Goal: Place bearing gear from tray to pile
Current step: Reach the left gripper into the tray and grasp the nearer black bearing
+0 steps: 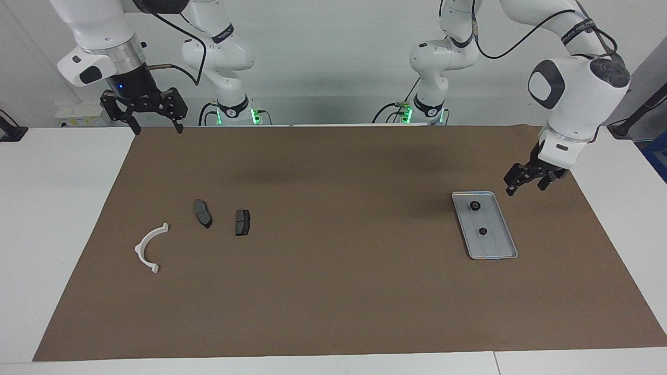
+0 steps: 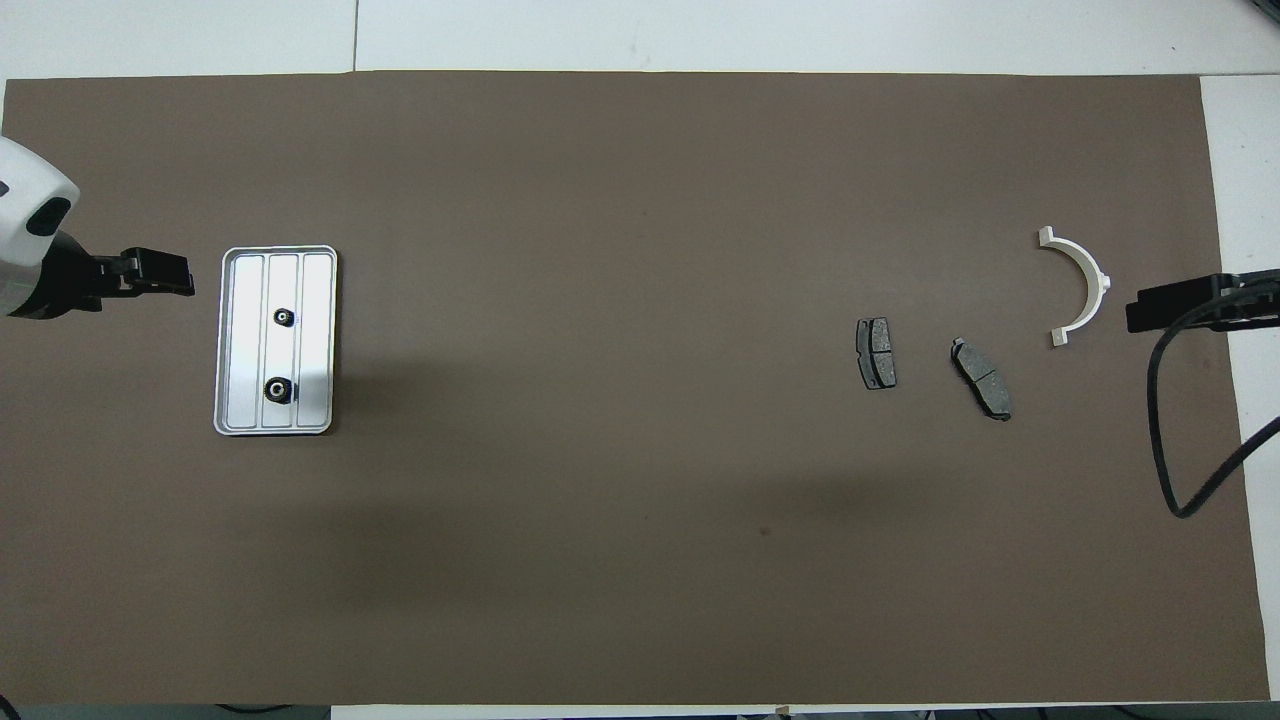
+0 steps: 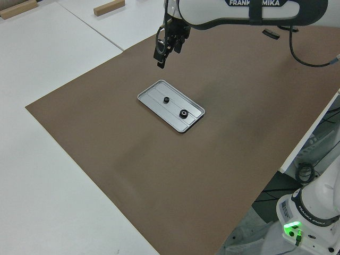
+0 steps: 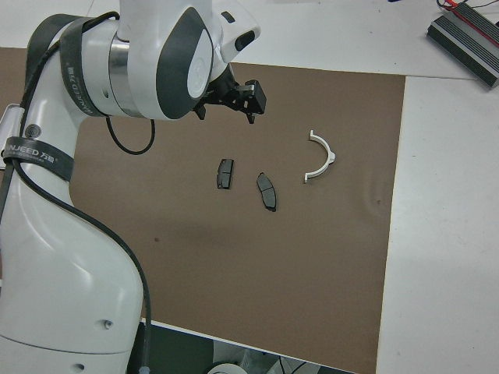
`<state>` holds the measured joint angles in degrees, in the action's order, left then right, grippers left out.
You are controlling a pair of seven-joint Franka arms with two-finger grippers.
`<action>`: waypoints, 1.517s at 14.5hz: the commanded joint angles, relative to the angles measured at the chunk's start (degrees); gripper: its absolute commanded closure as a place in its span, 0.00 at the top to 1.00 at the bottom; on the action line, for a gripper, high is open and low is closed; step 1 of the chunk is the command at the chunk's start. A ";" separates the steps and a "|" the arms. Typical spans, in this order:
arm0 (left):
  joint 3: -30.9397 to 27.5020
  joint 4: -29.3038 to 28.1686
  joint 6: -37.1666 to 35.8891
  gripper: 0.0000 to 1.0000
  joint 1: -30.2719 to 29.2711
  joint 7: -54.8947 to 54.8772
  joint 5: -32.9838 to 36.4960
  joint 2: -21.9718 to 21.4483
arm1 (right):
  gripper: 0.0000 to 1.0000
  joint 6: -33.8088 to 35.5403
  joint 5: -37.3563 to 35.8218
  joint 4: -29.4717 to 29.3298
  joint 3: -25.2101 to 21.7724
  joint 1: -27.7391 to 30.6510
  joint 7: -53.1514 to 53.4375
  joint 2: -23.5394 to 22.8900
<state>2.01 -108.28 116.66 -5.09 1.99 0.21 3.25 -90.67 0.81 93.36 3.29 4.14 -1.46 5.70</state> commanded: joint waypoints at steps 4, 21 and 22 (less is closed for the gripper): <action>0.36 -12.82 10.42 0.77 0.08 -1.12 -0.65 -2.19 | 1.00 0.58 1.21 0.51 0.58 0.52 -0.56 1.42; 0.45 -20.92 19.92 0.59 2.36 -1.99 -0.65 5.37 | 1.00 0.58 1.21 0.86 1.37 0.35 -4.16 1.86; 0.45 -20.92 19.83 0.59 2.36 -1.91 -0.65 5.37 | 1.00 0.67 1.21 0.95 1.63 0.35 -3.90 1.86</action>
<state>3.03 -128.51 135.24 -3.34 1.05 0.20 8.63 -90.65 0.86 93.36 4.48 4.09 -4.15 6.38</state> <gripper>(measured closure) 0.396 0.000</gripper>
